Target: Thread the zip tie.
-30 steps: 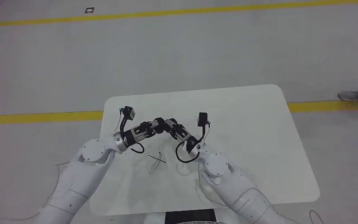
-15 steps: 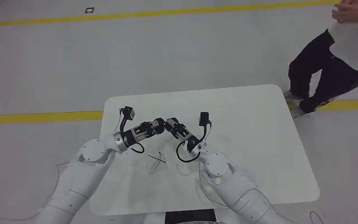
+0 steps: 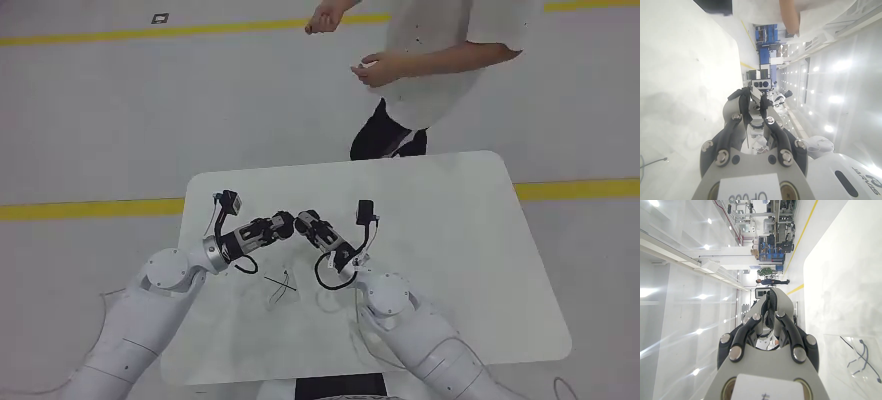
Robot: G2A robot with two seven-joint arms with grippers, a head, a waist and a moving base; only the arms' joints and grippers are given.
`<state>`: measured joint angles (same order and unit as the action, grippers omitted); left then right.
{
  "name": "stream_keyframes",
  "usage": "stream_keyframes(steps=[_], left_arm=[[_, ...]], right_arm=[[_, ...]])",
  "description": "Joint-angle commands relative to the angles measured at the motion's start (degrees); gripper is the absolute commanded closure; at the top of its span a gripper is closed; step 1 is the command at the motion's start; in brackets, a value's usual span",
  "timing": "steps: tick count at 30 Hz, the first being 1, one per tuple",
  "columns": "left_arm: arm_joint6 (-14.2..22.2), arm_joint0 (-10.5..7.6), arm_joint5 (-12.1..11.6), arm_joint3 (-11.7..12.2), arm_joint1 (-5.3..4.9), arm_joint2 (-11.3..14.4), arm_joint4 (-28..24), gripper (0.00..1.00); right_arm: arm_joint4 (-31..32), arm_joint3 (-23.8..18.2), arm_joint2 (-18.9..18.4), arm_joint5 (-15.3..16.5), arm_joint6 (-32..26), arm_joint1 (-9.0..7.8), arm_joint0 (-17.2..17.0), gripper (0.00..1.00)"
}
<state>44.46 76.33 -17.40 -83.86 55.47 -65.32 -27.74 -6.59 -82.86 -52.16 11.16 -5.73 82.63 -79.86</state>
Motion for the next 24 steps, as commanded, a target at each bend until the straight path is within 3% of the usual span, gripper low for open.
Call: stream_keyframes(steps=[1,24], left_arm=[[0.0,0.01,0.0,0.0,0.02,0.0,0.0,0.84],[0.1,-0.04,0.1,0.2,0.19,0.0,0.4,0.88]], right_arm=[[0.2,0.0,-0.1,0.0,0.0,0.03,-0.1,1.0],[2.6,-0.1,-0.1,-0.2,0.0,0.39,-0.4,1.0]])
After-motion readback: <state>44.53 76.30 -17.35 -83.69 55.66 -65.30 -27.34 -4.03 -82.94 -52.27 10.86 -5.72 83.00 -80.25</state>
